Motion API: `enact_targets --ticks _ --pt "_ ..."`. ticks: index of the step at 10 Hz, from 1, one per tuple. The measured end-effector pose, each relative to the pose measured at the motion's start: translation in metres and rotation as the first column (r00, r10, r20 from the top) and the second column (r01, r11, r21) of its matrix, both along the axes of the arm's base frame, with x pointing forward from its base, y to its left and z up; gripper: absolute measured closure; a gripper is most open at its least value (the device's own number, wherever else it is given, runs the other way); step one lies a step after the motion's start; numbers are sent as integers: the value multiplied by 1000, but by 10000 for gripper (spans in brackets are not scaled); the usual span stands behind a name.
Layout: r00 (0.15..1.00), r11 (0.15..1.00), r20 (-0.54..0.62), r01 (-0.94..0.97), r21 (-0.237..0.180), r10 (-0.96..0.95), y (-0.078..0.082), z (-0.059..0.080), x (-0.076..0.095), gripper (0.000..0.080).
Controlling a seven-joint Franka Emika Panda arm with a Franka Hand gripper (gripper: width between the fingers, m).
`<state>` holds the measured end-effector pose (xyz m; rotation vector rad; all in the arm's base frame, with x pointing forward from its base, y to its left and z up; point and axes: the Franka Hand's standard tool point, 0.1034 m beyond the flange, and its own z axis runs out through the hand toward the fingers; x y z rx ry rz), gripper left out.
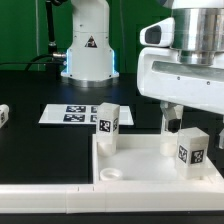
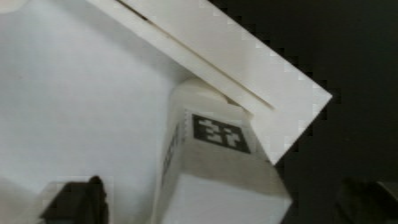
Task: Assemble square table
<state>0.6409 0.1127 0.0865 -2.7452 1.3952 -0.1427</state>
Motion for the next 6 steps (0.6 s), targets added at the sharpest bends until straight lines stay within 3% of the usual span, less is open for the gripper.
enact_targets --ticks 4,6 --pt "949 948 -5 -315 -40 315 0 -1 0 150" --pt "862 860 -4 -505 -76 506 2 -1 2 150"
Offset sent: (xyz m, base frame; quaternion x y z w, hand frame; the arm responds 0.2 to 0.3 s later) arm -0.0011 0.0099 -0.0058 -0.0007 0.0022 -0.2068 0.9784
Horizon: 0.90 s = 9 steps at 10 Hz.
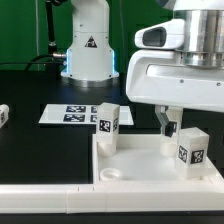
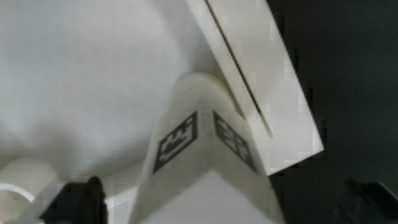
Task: Assemble square table
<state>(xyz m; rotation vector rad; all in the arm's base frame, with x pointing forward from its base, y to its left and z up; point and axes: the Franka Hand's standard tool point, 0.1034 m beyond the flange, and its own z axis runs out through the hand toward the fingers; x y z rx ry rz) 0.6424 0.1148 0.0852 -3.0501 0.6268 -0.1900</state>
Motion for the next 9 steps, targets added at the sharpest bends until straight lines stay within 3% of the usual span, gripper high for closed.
enact_targets --ticks 4,6,8,9 --pt "970 969 -6 -243 -52 243 -1 0 0 150" --pt "909 905 -20 -417 -87 417 -6 2 2 150" --pt "892 887 -26 -451 -96 451 -7 2 2 197" --pt "896 891 -25 -444 -95 444 -7 2 2 374"
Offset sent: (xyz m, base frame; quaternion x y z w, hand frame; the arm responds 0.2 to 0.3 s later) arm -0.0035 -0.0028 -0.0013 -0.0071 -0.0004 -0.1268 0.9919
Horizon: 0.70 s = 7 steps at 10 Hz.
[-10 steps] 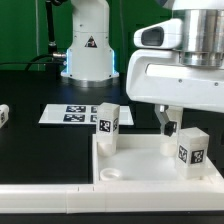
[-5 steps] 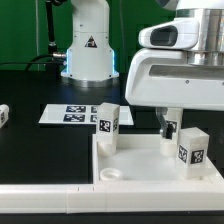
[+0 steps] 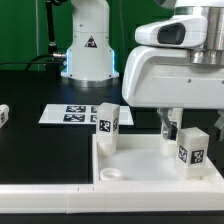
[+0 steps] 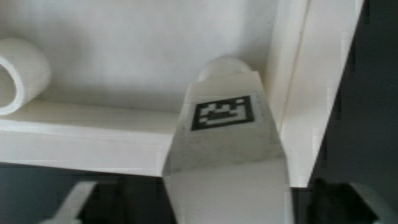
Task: Assemble square table
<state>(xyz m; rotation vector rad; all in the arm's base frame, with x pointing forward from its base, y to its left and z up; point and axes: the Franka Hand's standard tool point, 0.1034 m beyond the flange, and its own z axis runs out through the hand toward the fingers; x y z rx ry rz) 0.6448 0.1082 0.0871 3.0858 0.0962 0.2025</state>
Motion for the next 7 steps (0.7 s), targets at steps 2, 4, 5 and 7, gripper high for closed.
enact_targets --ticks 2,4,5,7 --pt "1000 1000 1 20 3 -20 0 0 0 514" --pt "992 991 3 128 24 -128 -1 0 0 514" --pt "971 970 3 239 41 -240 -1 0 0 514" --pt "884 881 -4 467 74 -468 -1 0 -1 514"
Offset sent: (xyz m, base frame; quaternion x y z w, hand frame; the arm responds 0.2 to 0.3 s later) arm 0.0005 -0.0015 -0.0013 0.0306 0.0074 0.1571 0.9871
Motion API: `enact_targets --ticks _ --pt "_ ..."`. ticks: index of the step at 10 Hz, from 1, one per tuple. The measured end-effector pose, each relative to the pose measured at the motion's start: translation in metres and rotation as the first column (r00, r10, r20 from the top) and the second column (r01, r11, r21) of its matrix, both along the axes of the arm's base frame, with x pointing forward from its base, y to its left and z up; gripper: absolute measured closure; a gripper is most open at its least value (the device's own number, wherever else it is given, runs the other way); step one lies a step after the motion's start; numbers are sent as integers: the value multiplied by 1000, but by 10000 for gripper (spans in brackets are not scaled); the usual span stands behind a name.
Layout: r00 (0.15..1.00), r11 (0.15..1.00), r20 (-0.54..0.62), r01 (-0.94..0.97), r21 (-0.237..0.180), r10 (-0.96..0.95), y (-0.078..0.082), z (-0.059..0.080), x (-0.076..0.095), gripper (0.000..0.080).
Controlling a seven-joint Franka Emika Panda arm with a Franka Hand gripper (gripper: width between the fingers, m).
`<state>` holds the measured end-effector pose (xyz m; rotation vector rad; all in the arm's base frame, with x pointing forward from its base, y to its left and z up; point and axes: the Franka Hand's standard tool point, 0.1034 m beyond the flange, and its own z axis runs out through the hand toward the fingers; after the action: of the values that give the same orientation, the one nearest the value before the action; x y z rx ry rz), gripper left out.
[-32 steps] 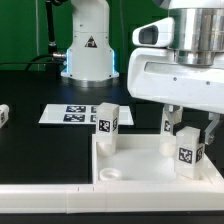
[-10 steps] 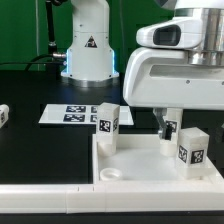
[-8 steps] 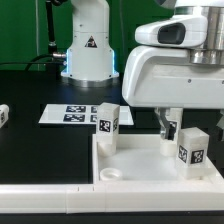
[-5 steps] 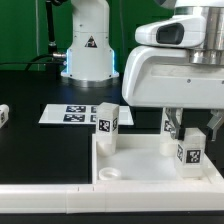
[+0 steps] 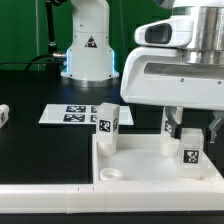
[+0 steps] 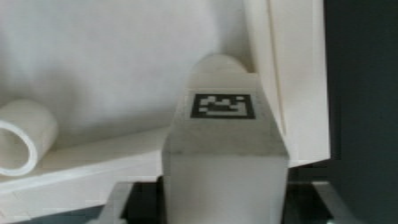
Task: Assemble square table
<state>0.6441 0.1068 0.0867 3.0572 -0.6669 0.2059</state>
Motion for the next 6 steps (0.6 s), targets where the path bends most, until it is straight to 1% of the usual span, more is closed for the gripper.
enact_targets --ticks 1,3,4,6 --pt "990 989 2 144 18 -144 -1 0 0 514" --pt "944 943 -2 330 50 -331 -1 -1 -1 514" --pt "898 896 -9 440 65 -440 -1 -1 -2 514" --pt "805 802 -29 593 76 -592 -1 -2 -3 514"
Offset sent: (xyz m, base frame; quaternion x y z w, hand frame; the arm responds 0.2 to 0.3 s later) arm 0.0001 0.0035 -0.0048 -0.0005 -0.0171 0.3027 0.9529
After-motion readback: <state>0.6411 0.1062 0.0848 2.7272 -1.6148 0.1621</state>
